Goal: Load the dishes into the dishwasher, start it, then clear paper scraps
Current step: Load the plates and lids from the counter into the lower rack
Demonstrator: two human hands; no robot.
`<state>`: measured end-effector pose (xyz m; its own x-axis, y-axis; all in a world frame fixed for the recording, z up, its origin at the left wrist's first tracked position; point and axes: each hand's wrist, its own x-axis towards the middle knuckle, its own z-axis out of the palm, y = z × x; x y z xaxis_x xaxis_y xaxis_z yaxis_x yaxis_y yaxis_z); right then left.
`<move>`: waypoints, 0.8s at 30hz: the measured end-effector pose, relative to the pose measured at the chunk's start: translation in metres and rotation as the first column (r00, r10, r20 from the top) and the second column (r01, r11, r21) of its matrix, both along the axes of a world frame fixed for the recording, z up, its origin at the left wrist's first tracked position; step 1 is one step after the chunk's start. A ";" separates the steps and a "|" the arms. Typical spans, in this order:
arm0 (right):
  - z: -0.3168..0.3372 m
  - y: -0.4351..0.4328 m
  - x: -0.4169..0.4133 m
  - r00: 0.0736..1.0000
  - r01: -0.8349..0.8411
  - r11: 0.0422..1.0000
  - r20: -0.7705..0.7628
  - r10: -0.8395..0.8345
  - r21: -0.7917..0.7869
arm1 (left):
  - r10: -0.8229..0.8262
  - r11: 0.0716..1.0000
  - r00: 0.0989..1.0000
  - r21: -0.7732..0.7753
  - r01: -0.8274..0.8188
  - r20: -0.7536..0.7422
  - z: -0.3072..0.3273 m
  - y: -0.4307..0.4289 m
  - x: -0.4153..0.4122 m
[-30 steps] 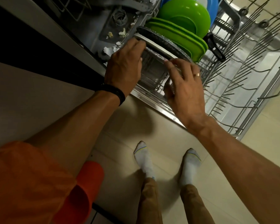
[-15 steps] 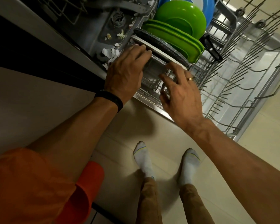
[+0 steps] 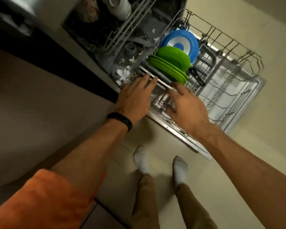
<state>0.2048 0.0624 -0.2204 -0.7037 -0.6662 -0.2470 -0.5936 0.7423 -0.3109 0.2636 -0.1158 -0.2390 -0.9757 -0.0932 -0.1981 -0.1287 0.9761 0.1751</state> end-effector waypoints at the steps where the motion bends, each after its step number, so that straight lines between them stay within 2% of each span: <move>1: 0.024 0.005 0.001 1.000 -0.003 1.000 -0.008 0.003 -0.010 | 0.022 1.000 1.000 0.012 -0.022 -0.001 0.025 0.008 0.005; 9: 0.203 0.035 0.032 0.994 -0.079 0.968 -0.088 0.059 -0.239 | 0.186 0.982 0.959 -0.003 -0.191 -0.215 0.222 0.070 0.077; 13: 0.274 0.038 0.057 0.986 -0.151 0.927 -0.113 0.119 -0.343 | 0.311 0.945 0.911 -0.010 -0.326 -0.269 0.292 0.080 0.129; 20: 0.345 -0.001 0.115 0.922 -0.387 0.781 -0.195 0.335 -0.490 | 0.574 0.792 0.724 0.033 -0.610 -0.382 0.348 0.072 0.219; 24: 0.366 -0.051 0.163 0.825 -0.560 0.681 -0.237 0.513 -0.472 | 0.697 0.650 0.568 0.050 -0.758 -0.438 0.368 0.053 0.277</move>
<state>0.3681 0.0110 0.1461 -0.1876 -0.9441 0.2712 -0.8800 0.0389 -0.4734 0.5408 -0.0632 0.1288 -0.5469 -0.8004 0.2454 -0.7573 0.5980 0.2625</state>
